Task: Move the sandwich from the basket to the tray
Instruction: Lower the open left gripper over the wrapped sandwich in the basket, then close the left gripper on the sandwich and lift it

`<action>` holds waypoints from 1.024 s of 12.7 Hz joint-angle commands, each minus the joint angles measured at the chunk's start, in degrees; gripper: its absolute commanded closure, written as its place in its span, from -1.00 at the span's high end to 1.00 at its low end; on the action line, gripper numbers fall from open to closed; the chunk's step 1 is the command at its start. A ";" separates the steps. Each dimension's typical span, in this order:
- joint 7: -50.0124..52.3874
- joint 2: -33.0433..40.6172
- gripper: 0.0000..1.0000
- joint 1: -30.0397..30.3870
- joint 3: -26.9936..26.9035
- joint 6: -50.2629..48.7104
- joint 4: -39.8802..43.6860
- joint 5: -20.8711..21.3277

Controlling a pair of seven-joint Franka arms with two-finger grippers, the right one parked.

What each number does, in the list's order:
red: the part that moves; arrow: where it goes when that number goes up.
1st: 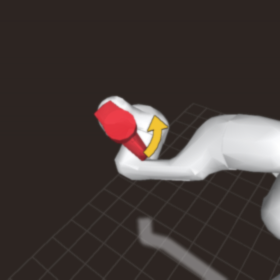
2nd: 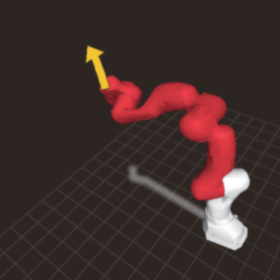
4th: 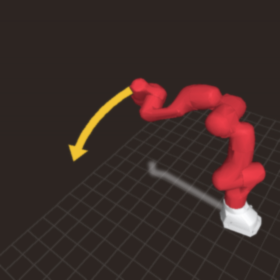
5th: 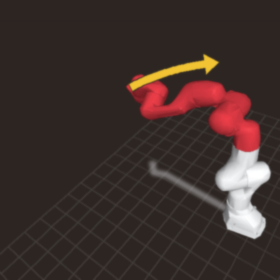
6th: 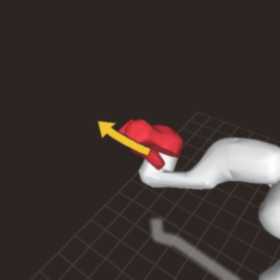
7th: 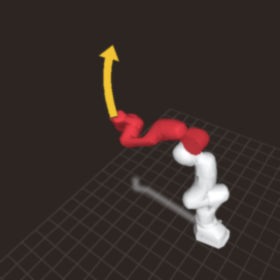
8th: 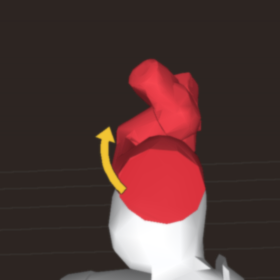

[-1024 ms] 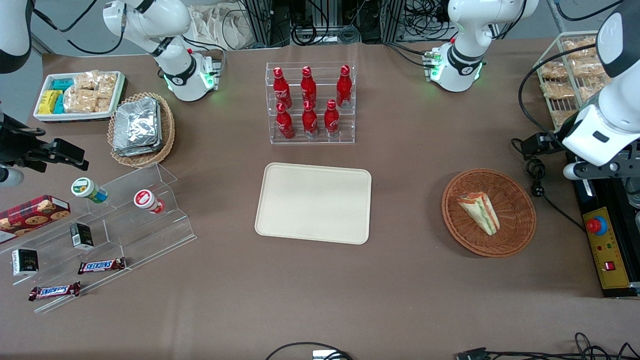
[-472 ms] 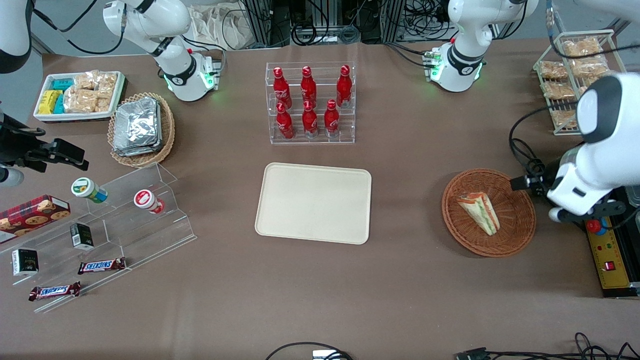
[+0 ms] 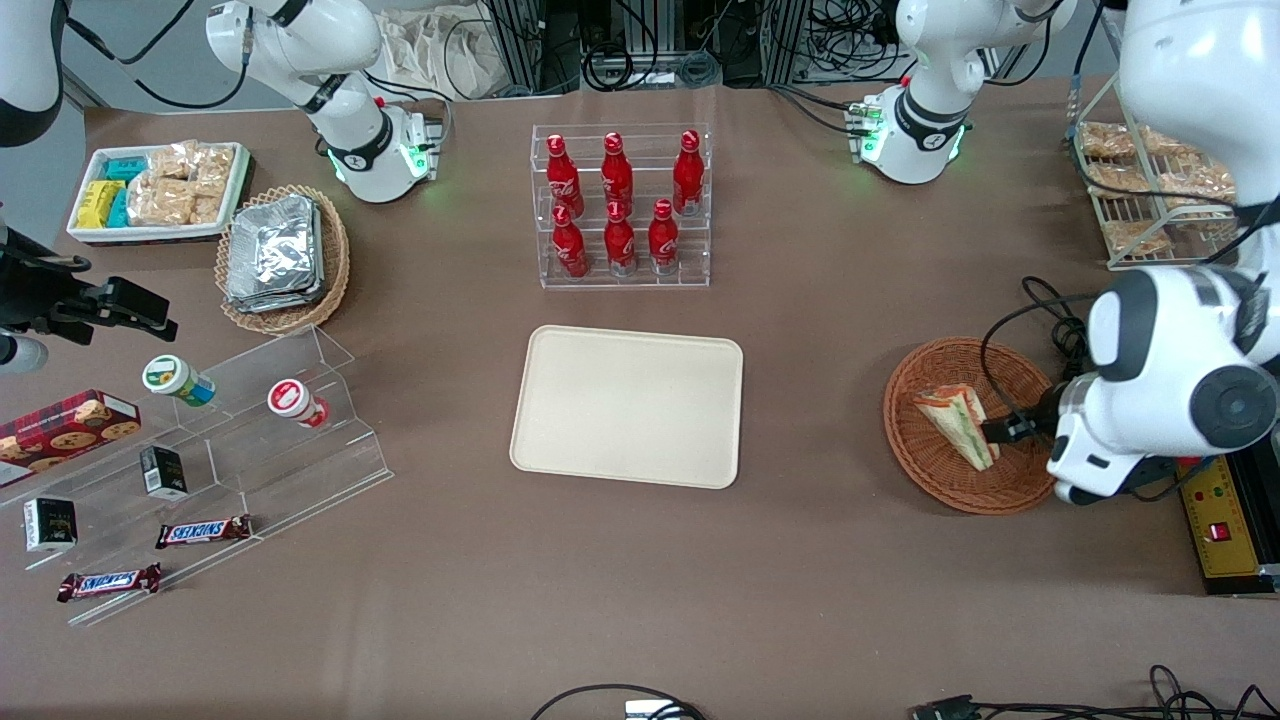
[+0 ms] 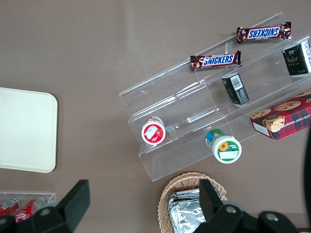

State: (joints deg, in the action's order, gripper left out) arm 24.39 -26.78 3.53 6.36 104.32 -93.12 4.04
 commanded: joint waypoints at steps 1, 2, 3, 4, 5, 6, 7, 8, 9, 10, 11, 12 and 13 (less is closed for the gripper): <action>2.06 -3.18 1.00 0.07 0.06 3.42 -0.40 -1.57; 2.15 -3.63 1.00 0.25 0.06 4.91 -1.36 -3.15; 2.15 -4.41 1.00 0.94 0.06 6.58 -2.32 -4.90; 2.15 -5.12 1.00 1.13 0.06 8.25 -3.12 -6.14; 2.15 -6.00 1.00 1.13 0.06 10.09 -3.82 -6.41; 2.15 -6.27 1.00 1.13 0.06 11.77 -4.87 -6.41; 2.24 -6.27 1.00 1.13 0.06 12.91 -6.45 -6.41; 2.32 -6.01 1.00 1.13 0.06 13.71 -7.94 -6.50; 2.32 -5.74 1.00 1.13 0.06 13.72 -9.18 -6.50; 2.41 -5.48 1.00 1.04 0.06 13.80 -9.89 -6.50; 2.50 -5.48 1.00 1.13 0.06 13.80 -10.41 -6.50; 2.50 -5.48 1.00 1.13 0.06 13.98 -11.03 -6.50; 2.50 -5.48 0.99 1.13 -0.03 14.24 -11.21 -6.41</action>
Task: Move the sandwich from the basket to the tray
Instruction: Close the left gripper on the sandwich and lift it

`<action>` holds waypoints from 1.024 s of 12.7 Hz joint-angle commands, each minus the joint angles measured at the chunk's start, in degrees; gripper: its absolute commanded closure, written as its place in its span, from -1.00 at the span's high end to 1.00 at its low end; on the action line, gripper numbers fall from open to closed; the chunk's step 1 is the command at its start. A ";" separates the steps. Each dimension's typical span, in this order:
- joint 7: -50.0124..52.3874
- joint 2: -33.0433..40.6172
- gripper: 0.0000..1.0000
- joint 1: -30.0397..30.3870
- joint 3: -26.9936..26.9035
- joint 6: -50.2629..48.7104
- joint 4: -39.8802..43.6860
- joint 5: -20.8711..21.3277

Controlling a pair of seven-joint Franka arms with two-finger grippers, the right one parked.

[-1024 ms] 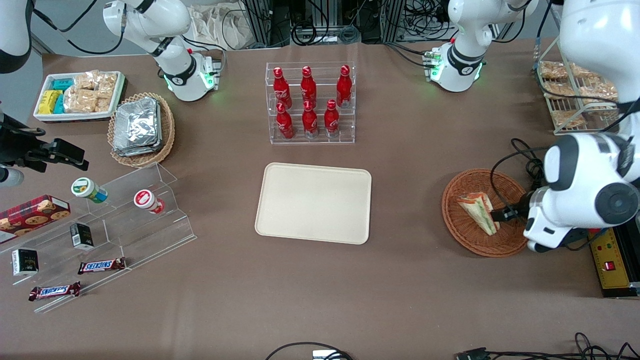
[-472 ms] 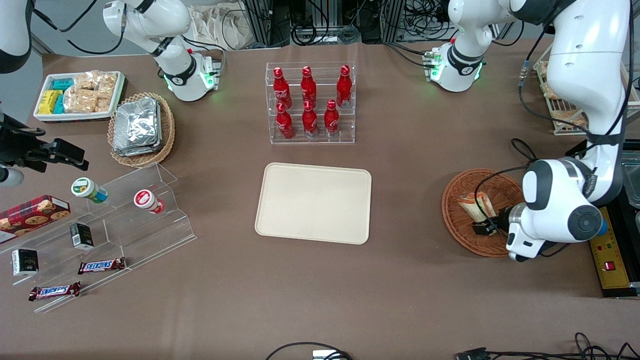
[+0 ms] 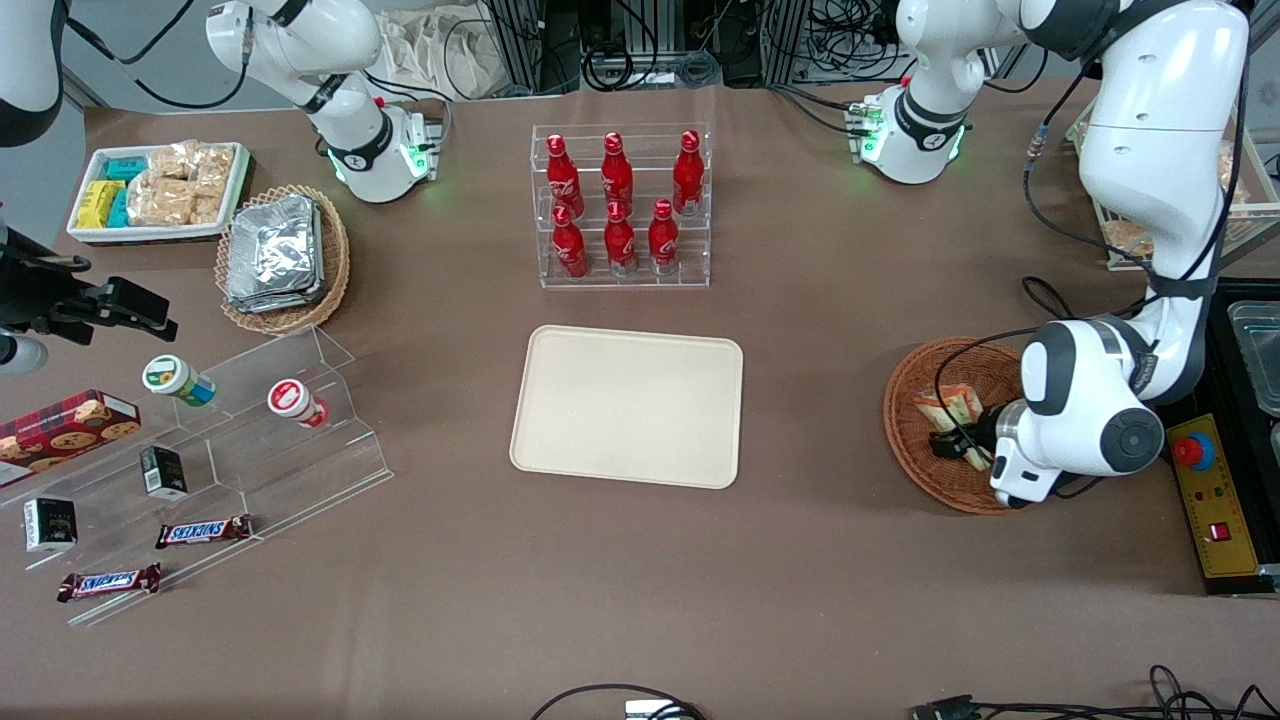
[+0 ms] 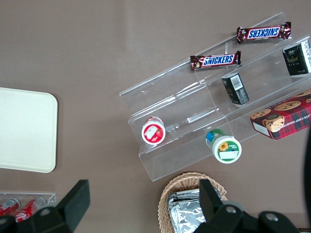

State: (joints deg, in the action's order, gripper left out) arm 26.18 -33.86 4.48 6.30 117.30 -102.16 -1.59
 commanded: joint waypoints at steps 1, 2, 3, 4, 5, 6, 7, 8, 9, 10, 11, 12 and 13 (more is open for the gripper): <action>0.72 1.78 0.58 0.18 0.03 1.26 -2.34 -0.78; 0.72 2.04 -0.04 0.18 0.03 1.26 -2.34 -0.61; 0.63 2.13 -0.42 0.18 0.03 1.35 -2.34 -0.43; 0.63 2.56 -0.69 0.18 0.03 1.26 -2.26 -0.26; 0.63 3.61 -0.82 0.18 0.12 0.83 -2.17 -0.17; -0.07 5.02 -0.82 0.09 0.12 0.56 -2.26 -0.08; -0.42 6.33 -0.82 0.00 0.20 -0.22 -2.26 0.01; -0.42 7.74 -0.82 -0.44 0.47 -2.06 -1.99 0.09; -0.42 9.67 -0.82 -0.61 0.73 -3.90 -1.82 0.18; -0.60 11.86 -0.81 -0.88 1.95 -5.05 -1.64 0.18; -2.25 13.54 -0.75 -0.97 3.09 -5.76 -1.64 0.27; -4.88 14.60 -0.71 -0.97 3.89 -6.38 -1.64 0.27; -6.99 15.13 -0.71 -0.97 5.11 -6.73 -1.64 0.18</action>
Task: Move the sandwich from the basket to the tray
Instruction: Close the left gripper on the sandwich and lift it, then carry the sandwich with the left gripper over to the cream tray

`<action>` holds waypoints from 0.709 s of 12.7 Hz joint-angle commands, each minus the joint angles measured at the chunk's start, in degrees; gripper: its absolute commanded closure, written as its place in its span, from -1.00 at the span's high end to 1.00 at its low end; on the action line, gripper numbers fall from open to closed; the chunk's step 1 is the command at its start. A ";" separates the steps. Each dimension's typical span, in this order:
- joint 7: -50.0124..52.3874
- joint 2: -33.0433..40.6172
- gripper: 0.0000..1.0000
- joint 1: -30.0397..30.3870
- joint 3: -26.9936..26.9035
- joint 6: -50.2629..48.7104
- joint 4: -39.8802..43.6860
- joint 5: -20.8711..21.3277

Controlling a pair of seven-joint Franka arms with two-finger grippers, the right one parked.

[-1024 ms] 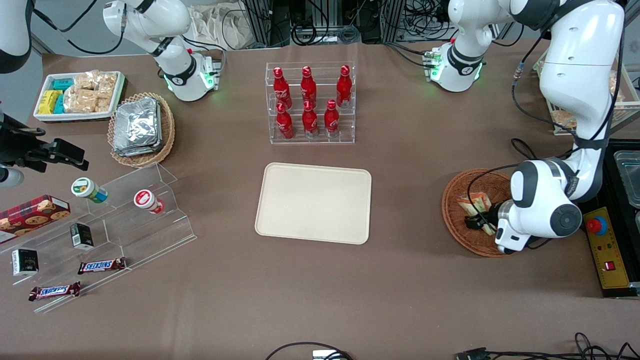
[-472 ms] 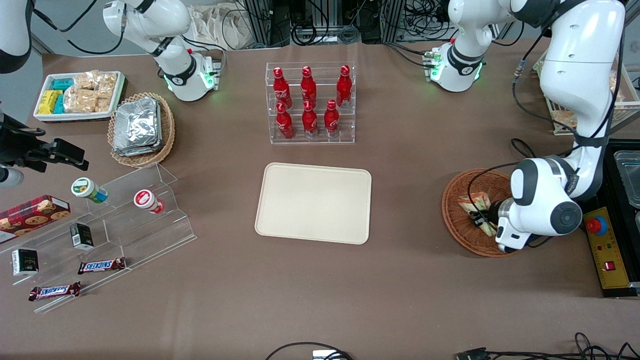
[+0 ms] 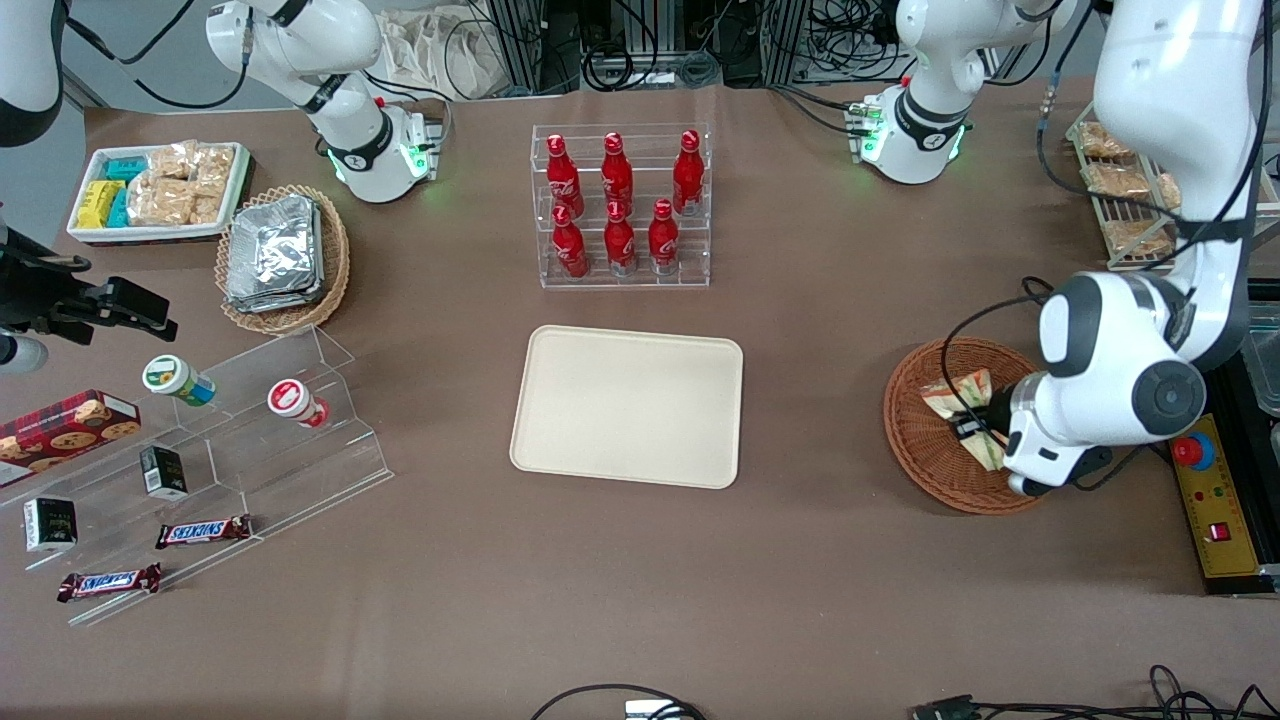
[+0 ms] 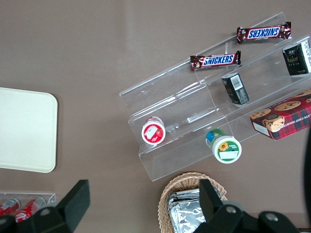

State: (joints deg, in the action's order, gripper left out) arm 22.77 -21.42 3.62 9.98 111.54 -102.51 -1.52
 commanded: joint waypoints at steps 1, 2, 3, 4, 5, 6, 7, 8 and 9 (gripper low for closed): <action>-3.88 3.14 -0.72 -0.19 3.36 -0.89 -1.21 0.20; -3.96 3.05 -0.76 -0.19 5.29 -0.89 -0.68 0.29; -4.05 2.70 -0.79 -0.54 6.79 -0.80 0.37 0.29; -4.05 2.27 -0.79 -2.02 7.33 -0.54 1.42 0.38; -4.05 1.48 -0.76 -4.39 7.33 -0.45 2.39 1.94; -3.53 0.51 -0.75 -7.28 7.42 -0.10 3.01 4.48; -3.09 -0.45 -0.75 -10.79 7.33 -0.10 4.14 7.38; -3.09 -2.29 -0.75 -13.00 7.33 -0.10 5.46 8.71; -3.09 -4.05 -0.75 -13.98 7.33 -0.10 7.39 8.64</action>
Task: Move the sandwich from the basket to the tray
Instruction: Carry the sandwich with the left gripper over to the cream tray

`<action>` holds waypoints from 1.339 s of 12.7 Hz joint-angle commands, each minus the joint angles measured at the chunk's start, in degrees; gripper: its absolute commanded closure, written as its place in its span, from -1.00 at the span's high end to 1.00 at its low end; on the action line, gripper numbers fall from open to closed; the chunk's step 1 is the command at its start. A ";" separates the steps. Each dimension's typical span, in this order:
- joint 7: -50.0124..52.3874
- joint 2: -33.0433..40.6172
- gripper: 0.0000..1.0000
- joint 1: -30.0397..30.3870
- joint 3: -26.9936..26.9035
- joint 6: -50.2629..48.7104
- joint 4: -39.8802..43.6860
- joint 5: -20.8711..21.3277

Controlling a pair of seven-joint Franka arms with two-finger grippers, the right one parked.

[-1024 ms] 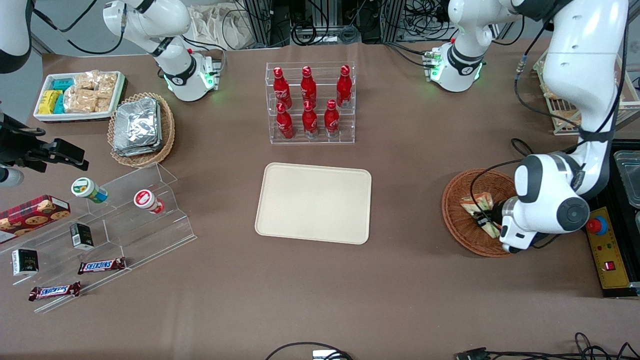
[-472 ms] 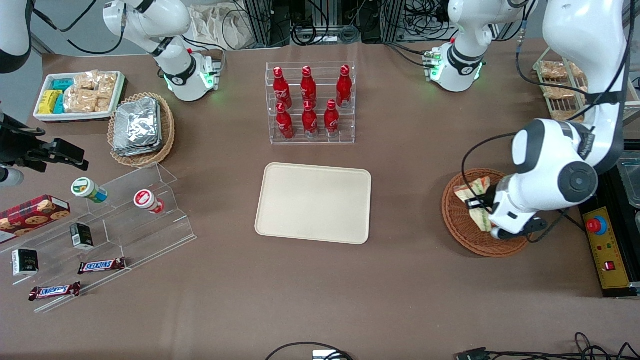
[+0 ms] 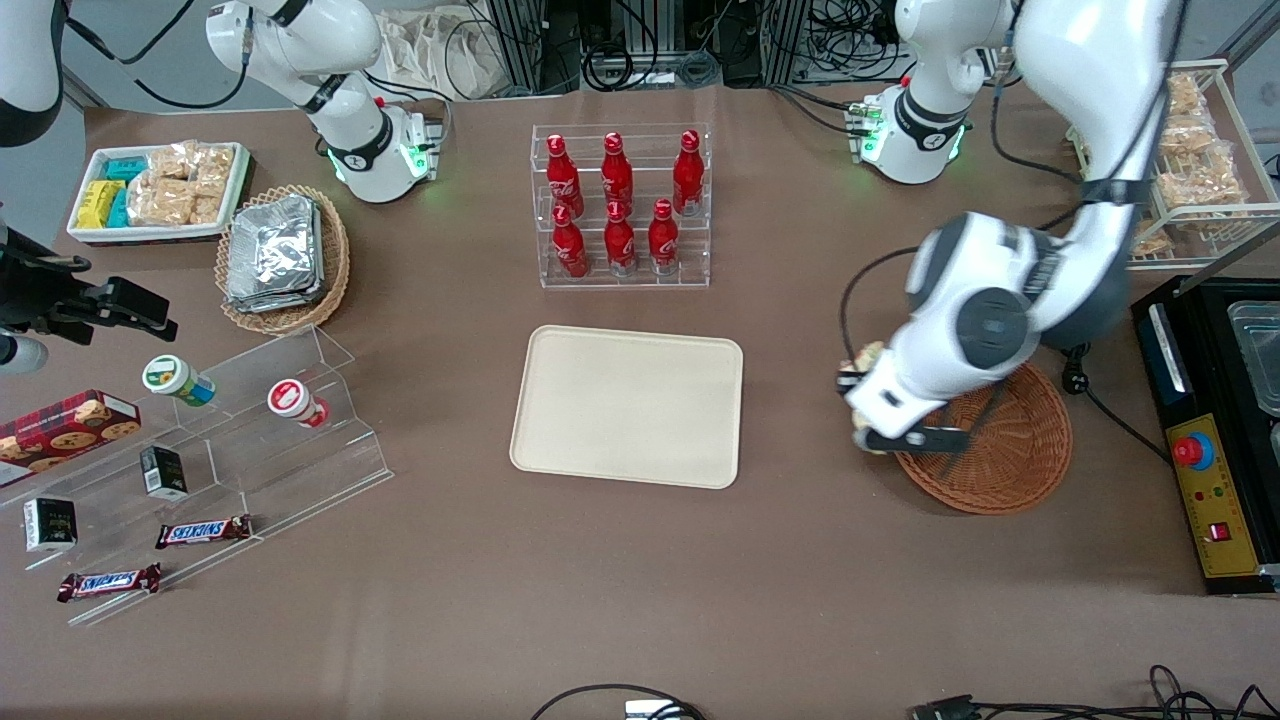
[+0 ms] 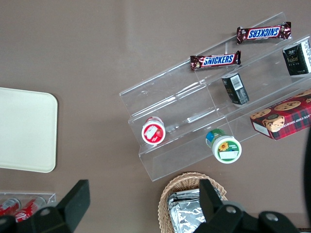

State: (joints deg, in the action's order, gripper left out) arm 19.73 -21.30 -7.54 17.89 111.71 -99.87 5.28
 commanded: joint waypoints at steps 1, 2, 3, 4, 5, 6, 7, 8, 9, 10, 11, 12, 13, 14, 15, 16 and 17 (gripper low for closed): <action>0.04 -5.93 -0.75 -4.40 -0.48 -0.26 6.51 1.75; 0.13 -7.34 -0.75 -6.24 -0.48 -0.18 8.18 1.32; 0.92 -9.18 -0.75 -8.18 -0.48 -0.17 9.68 1.22; 2.40 -11.20 -0.71 -9.94 -0.48 -0.17 11.52 1.22; 4.25 -13.31 -0.71 -11.43 -0.48 -0.17 13.72 1.14; 6.00 -15.33 -0.71 -12.49 -0.48 -0.17 15.30 1.14; 6.11 -17.00 -0.71 -13.20 -0.48 -0.09 16.19 1.14; 6.20 -18.06 -0.71 -13.73 -0.48 0.87 16.29 1.14; 6.55 -19.29 -0.71 -14.52 -0.48 2.79 16.11 1.05; 7.16 -20.26 -0.72 -15.65 -0.48 4.29 15.94 1.05; 9.17 -21.75 -0.72 -16.62 -0.48 5.00 16.02 1.05; 10.32 -22.81 -0.72 -16.81 -0.48 5.45 16.11 1.05; 10.33 -23.69 -0.71 -16.81 -0.40 6.58 16.11 1.13; 10.07 -24.31 -0.71 -17.68 -0.40 7.81 16.02 1.14; 9.72 -25.10 -0.71 -18.04 -0.48 8.08 16.11 1.14; 8.84 -25.63 -0.66 -17.86 -0.40 8.00 16.11 1.05; 7.70 -25.63 -0.01 -17.86 -0.48 8.00 16.11 1.05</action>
State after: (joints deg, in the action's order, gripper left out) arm 28.45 -45.76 -24.74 17.87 119.96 -85.83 5.81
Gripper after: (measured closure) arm 0.828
